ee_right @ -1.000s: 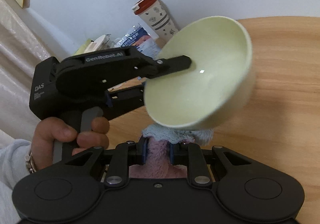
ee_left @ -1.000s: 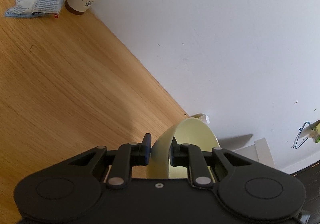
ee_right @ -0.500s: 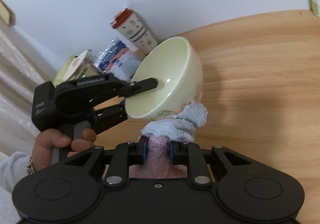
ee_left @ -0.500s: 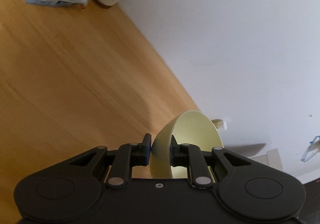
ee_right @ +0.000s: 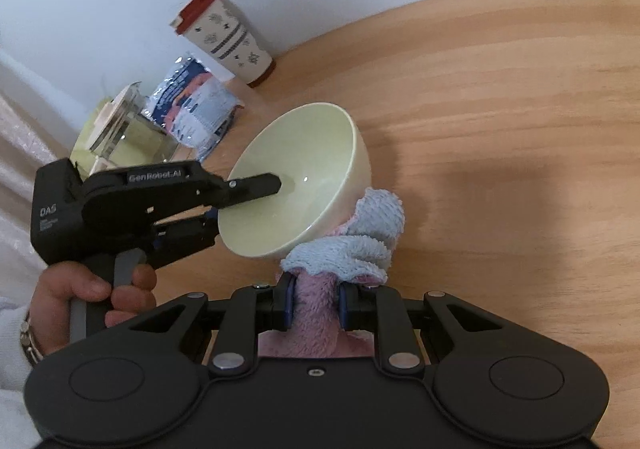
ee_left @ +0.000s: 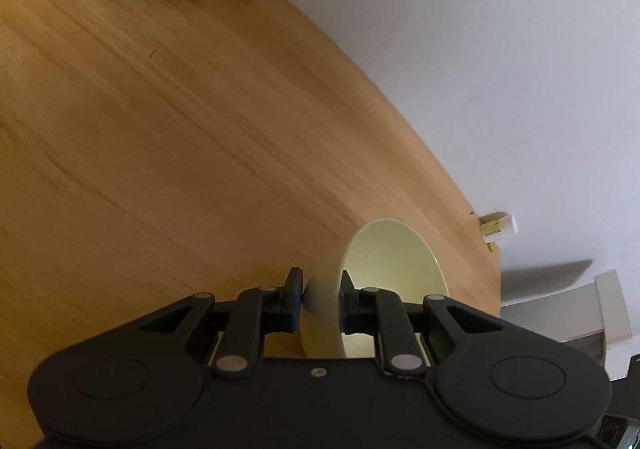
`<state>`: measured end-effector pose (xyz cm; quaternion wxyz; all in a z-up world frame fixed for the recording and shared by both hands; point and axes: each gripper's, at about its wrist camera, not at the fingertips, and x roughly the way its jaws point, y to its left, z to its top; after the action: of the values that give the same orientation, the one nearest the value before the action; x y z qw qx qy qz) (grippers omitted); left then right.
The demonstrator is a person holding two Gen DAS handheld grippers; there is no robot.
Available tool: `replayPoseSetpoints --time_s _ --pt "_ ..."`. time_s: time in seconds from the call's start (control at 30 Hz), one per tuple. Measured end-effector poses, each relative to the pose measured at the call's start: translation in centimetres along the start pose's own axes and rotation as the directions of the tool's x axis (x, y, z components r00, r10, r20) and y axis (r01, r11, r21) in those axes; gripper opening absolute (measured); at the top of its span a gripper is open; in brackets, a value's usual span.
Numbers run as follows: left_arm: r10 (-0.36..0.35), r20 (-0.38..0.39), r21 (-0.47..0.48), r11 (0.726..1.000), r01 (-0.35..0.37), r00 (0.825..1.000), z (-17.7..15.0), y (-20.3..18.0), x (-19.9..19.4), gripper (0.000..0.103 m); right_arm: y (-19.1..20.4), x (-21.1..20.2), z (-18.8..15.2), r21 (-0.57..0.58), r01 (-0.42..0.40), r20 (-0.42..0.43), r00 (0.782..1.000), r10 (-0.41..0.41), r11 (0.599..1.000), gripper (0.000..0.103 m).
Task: Clean bowl
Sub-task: 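Lower the bowl toward the table with the left tool while the right tool wipes its outside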
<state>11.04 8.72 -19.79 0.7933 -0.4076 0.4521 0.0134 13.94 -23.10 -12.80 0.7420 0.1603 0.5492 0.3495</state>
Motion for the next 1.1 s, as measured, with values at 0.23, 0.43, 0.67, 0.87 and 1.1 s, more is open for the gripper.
replayPoseSetpoints --time_s 0.23,0.43,0.67,0.87,1.1 --pt "0.018 -0.029 0.042 0.999 -0.017 0.999 -0.4 0.1 -0.1 0.014 -1.4 0.0 0.5 0.039 -0.01 0.017 1.0 0.01 0.999 0.023" --pt "0.055 -0.088 0.197 0.98 -0.036 0.995 0.2 -1.4 -0.2 0.016 -2.5 -0.6 0.6 0.073 -0.022 0.039 0.999 0.019 0.997 0.023" --pt "0.131 -0.174 0.408 0.912 -0.049 0.976 1.0 -2.8 -0.3 0.032 -3.0 -1.9 0.2 0.087 -0.013 0.064 0.998 0.007 0.996 0.023" --pt "0.176 -0.203 0.54 0.841 -0.04 0.963 1.6 -3.7 -0.3 0.045 -3.0 -2.4 -0.3 0.104 0.005 0.097 0.995 -0.015 0.995 0.023" --pt "0.155 -0.271 0.655 0.753 0.064 0.95 3.0 -5.4 1.0 0.056 -3.5 -2.8 -0.6 0.192 0.002 0.149 0.988 -0.032 0.981 0.023"
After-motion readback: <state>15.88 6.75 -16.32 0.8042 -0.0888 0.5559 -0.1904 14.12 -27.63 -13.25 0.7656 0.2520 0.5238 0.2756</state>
